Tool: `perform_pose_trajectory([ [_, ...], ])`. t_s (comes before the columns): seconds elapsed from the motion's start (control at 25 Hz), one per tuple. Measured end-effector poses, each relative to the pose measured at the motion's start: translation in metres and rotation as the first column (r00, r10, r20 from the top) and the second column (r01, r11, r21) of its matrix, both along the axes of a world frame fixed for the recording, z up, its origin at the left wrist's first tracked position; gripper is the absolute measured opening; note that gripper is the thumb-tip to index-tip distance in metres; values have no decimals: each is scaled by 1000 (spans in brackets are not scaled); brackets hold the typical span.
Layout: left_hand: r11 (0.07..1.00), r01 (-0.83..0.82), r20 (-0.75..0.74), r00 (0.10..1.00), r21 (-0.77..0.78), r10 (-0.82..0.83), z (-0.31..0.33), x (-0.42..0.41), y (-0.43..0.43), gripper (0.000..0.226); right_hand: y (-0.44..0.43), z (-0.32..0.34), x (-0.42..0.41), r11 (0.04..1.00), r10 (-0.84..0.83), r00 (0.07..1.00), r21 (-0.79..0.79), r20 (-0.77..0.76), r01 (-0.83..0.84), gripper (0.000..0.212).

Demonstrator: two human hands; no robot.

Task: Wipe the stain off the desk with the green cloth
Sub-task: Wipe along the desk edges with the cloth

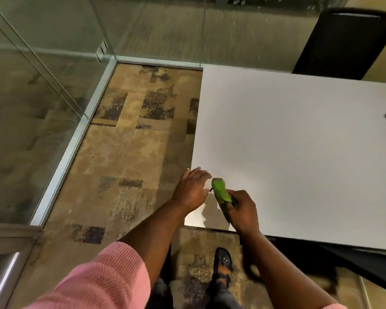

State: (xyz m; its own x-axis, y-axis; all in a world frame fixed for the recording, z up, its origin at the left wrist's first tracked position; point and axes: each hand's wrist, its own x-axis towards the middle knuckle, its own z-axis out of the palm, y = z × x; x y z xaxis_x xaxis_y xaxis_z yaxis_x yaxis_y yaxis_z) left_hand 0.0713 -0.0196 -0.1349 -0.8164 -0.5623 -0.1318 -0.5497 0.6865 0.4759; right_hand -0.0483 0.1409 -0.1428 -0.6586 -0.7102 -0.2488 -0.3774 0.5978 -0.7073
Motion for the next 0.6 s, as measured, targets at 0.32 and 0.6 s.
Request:
perform_pose_trajectory([
  [0.32,989,125,205,969,74,-138,-50,33,-62,65,-32,-46,22,967,-106,973,209,-204,149,43],
  [0.6,990,122,181,974,69,-133,-111,0,-118,61,-46,-101,60,991,19,925,131,-379,33,42],
])
